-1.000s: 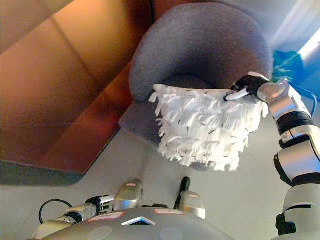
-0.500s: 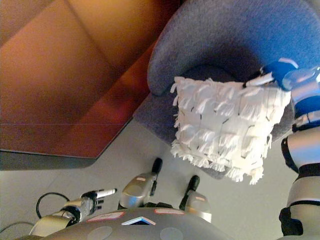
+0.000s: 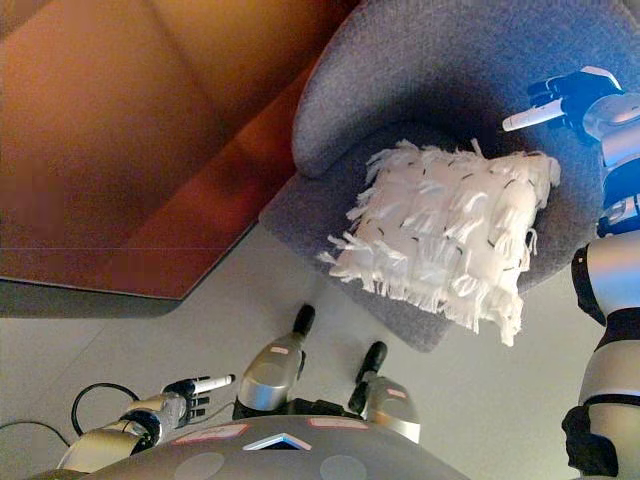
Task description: Pick up the pillow and put it on the sofa.
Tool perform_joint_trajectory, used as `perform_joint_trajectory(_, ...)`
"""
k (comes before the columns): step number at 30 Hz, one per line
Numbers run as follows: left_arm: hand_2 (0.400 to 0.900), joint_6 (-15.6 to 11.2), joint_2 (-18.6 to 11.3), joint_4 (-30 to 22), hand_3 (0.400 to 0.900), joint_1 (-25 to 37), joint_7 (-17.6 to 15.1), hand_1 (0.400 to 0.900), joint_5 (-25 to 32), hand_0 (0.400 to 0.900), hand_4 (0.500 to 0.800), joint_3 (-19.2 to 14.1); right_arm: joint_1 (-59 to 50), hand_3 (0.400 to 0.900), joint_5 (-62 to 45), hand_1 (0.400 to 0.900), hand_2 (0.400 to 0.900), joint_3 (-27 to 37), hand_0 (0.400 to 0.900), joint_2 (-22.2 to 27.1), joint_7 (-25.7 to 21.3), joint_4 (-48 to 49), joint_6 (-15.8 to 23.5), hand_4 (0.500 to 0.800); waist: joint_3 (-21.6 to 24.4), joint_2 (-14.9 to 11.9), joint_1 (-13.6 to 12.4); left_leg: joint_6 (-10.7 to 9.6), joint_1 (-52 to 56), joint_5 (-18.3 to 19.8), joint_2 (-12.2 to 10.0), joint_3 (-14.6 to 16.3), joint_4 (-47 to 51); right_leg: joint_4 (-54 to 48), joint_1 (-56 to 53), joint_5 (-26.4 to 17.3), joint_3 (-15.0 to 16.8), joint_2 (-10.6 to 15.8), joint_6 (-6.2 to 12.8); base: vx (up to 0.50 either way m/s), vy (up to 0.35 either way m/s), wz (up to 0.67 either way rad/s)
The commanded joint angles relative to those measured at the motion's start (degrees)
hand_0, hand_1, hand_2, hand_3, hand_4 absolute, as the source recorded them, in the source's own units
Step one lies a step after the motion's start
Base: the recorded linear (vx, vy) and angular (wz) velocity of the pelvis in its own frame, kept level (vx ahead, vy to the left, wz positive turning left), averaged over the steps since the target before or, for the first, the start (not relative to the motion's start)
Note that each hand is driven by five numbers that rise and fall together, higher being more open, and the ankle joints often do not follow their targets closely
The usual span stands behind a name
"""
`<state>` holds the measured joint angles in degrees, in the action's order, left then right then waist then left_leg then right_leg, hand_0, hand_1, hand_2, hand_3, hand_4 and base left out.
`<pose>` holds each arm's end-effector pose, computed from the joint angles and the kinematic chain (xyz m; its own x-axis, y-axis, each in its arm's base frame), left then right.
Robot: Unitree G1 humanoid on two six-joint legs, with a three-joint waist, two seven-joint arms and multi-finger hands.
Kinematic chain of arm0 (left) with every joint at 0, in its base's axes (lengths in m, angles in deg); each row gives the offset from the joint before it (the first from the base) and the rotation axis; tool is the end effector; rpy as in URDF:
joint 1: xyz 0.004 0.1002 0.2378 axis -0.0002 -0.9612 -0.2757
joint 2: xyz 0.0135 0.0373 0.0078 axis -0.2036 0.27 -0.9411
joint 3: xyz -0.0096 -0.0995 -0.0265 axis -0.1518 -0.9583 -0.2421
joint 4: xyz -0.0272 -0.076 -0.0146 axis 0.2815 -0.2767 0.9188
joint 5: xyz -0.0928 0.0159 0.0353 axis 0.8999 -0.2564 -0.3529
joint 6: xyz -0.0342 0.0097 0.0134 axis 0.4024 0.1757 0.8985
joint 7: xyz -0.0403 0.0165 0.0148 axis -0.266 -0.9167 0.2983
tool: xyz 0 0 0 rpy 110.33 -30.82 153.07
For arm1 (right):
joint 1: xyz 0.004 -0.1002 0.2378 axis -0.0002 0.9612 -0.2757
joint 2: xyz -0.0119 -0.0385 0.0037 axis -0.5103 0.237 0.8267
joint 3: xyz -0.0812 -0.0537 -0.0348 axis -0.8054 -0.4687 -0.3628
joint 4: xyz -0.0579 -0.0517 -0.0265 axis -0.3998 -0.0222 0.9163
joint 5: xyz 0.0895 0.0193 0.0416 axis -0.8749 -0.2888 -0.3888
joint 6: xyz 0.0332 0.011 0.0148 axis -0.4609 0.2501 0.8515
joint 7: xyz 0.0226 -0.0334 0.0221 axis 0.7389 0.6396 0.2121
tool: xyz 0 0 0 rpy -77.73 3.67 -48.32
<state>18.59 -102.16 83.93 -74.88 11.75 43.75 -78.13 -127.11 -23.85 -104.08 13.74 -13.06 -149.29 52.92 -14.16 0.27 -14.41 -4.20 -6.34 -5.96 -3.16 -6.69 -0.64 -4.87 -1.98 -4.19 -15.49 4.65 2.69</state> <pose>0.0773 0.2585 -0.1056 0.1430 0.2739 -0.9511 -0.1514 0.9557 0.2525 0.3254 -0.3359 0.2251 0.8831 -0.3030 -0.3583 -0.0165 0.7430 -0.6691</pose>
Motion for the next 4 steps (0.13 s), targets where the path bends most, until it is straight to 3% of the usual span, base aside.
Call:
perform_joint_trajectory(1,0.9,-0.98,-3.84,1.98,0.9,-4.28,1.12,0.9,-0.64,0.9,0.8,2.59,-3.6,0.9,-4.73,0.9,0.9,-0.71,0.9,7.48,-6.13,2.27,0.6,0.8,6.26,-1.6,1.0,-3.35,-1.02,2.73,-1.42,1.16,-1.92,4.69,-0.43,6.84,1.25,0.21,0.15,-0.01,0.095,-0.14)
perform_joint_trajectory(4,0.9,-1.8,-3.37,1.56,0.9,-4.75,1.66,0.9,-0.29,0.9,0.8,2.11,4.33,0.9,-10.06,0.9,0.9,4.94,0.9,7.39,-6.36,5.91,2.6,0.8,7.92,-2.23,2.82,-2.91,0.94,3.37,-1.28,2.39,-0.95,3.9,-1.02,6.32,2.19,0.63,0.82,-0.02,0.095,-0.16)
